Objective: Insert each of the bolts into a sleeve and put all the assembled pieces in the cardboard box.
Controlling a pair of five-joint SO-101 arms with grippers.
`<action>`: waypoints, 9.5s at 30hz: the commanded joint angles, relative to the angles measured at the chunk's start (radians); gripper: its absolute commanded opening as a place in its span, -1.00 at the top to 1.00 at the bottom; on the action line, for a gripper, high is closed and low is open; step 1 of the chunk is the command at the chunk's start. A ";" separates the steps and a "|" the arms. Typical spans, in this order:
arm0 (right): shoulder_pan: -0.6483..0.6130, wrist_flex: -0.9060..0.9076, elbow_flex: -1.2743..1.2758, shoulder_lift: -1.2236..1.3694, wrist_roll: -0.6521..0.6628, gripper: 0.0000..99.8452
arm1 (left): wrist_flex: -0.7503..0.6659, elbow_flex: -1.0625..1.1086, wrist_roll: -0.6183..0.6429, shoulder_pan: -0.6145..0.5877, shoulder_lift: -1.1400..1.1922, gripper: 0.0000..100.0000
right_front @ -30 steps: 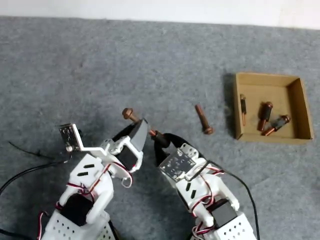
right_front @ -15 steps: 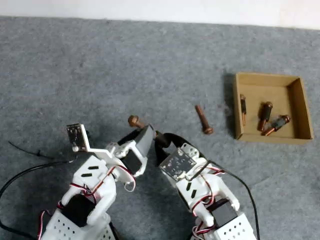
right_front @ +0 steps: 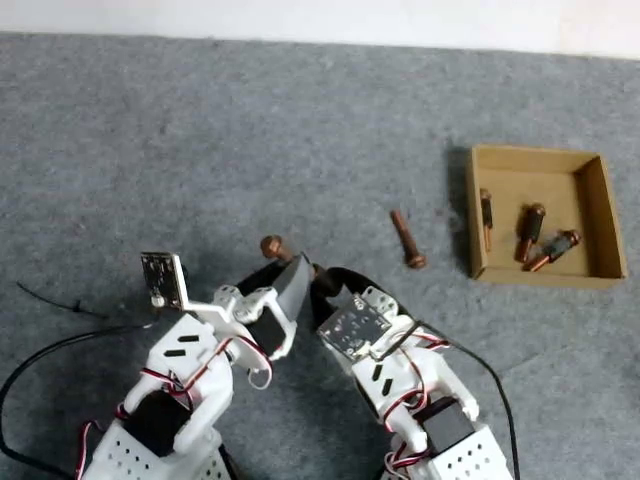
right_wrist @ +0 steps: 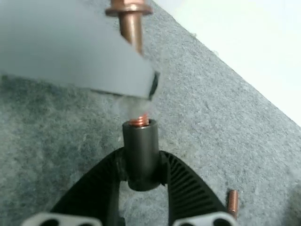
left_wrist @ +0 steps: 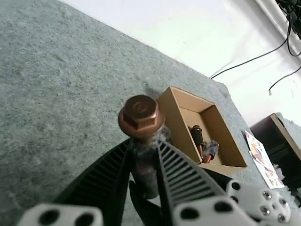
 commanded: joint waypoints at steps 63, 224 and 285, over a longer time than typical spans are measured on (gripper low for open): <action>0.458 -0.054 0.093 -0.018 -0.209 0.99 | -0.161 0.107 0.068 -0.211 -0.002 0.41; -0.105 0.114 -0.700 1.658 0.213 0.95 | -0.146 0.107 0.084 -0.487 -0.004 0.41; 0.295 0.016 -0.186 0.568 -0.041 0.99 | -0.124 -0.673 0.020 -0.220 1.689 0.96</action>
